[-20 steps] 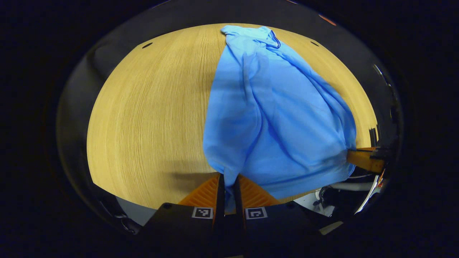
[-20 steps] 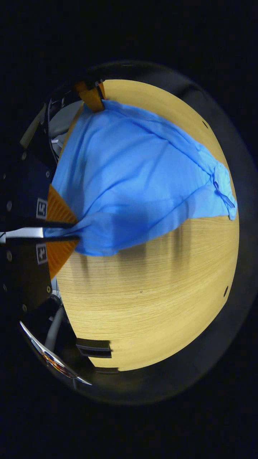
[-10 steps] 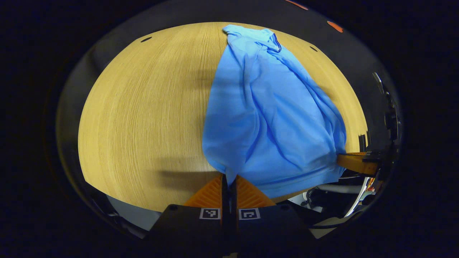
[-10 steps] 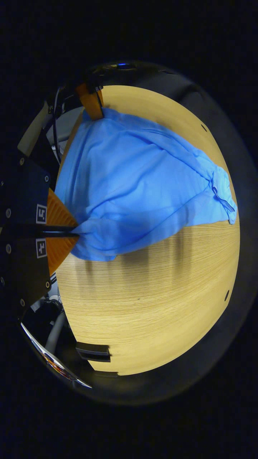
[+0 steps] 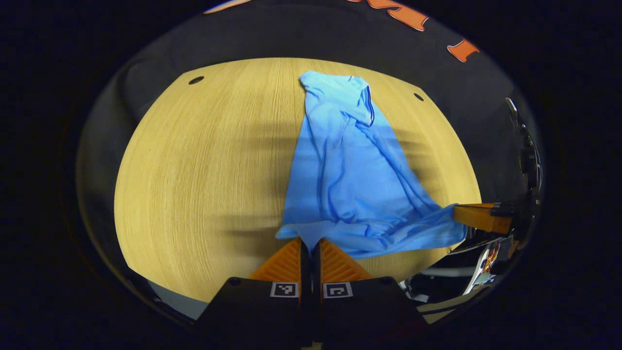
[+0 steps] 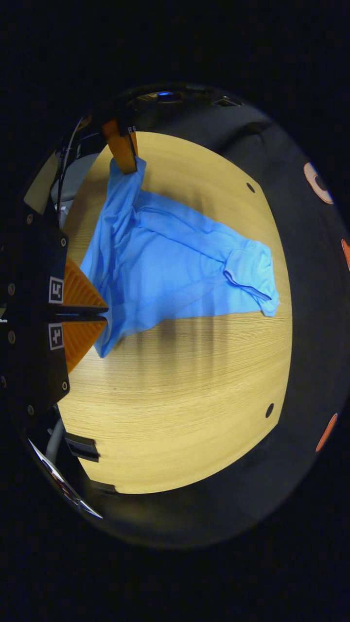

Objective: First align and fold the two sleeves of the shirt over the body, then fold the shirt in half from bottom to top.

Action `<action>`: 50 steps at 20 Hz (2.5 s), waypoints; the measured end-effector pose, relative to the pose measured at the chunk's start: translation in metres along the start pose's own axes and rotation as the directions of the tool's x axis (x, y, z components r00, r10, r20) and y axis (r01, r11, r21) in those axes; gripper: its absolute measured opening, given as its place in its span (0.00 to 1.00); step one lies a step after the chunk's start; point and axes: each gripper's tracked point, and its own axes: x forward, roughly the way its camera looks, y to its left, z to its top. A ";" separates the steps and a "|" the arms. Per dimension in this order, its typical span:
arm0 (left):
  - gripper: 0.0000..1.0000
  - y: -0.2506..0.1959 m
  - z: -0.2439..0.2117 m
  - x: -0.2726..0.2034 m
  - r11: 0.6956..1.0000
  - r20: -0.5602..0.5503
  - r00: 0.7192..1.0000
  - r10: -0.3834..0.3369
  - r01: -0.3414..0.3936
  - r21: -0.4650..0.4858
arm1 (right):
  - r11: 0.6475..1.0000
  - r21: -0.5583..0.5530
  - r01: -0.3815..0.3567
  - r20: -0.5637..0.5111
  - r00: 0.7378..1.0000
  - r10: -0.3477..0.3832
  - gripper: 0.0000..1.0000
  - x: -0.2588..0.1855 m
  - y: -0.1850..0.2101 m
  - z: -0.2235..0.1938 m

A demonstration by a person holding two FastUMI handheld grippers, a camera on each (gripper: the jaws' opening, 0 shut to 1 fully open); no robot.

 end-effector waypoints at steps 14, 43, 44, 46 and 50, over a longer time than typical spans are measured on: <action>0.04 0.013 0.004 0.018 0.999 -0.068 0.998 -0.007 0.004 -0.036 | 0.998 0.051 -0.028 -0.172 0.984 0.036 0.65 0.035 0.015 -0.073; 0.05 0.021 0.131 0.014 0.999 0.147 0.989 0.010 -0.002 -0.054 | 1.000 0.019 -0.018 0.138 0.990 0.015 0.00 0.018 -0.010 0.115; 0.05 0.023 0.142 0.015 0.999 0.157 0.987 0.011 -0.002 -0.054 | 1.000 0.014 -0.021 0.146 0.989 0.019 0.01 0.020 -0.010 0.127; 0.05 0.025 0.170 0.022 0.998 0.174 0.985 0.015 -0.005 -0.057 | 1.000 -0.002 -0.022 0.165 0.986 0.022 0.01 0.025 -0.010 0.154; 0.04 0.032 0.228 0.034 0.997 0.226 0.974 0.030 -0.012 -0.081 | 0.999 -0.028 -0.021 0.222 0.975 0.027 0.00 0.031 -0.011 0.217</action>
